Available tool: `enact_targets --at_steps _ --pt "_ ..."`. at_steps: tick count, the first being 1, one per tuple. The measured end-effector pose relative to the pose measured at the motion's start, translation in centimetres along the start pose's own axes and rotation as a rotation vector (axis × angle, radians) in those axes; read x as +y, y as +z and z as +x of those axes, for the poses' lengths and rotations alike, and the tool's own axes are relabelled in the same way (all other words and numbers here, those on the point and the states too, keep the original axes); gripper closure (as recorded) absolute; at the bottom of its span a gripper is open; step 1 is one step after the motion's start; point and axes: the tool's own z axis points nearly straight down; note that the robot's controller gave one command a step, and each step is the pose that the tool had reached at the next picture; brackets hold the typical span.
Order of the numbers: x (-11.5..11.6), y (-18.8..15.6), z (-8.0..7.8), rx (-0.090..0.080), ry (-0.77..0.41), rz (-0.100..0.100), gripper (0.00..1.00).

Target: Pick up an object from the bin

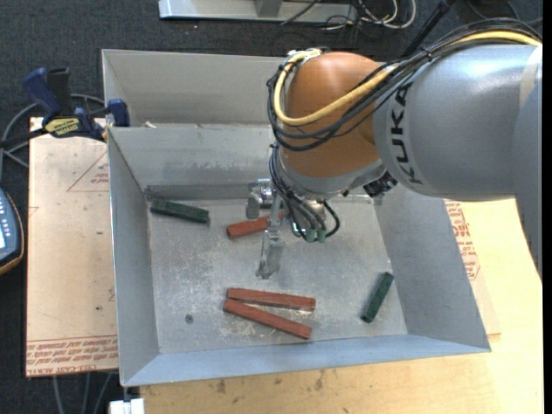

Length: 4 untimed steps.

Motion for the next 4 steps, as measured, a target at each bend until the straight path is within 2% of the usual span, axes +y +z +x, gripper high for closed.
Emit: enact_targets --at_steps 1,2,3,4 --pt "-2.7 13.8 -3.6 -0.013 -0.172 -0.001 0.00" --pt "-12.9 13.5 -7.5 -0.017 -0.338 0.004 0.00" --pt "-20.4 12.4 -9.0 -0.014 -0.286 0.005 0.00" --pt "-28.2 5.8 -4.1 -0.013 -0.285 0.007 0.00"
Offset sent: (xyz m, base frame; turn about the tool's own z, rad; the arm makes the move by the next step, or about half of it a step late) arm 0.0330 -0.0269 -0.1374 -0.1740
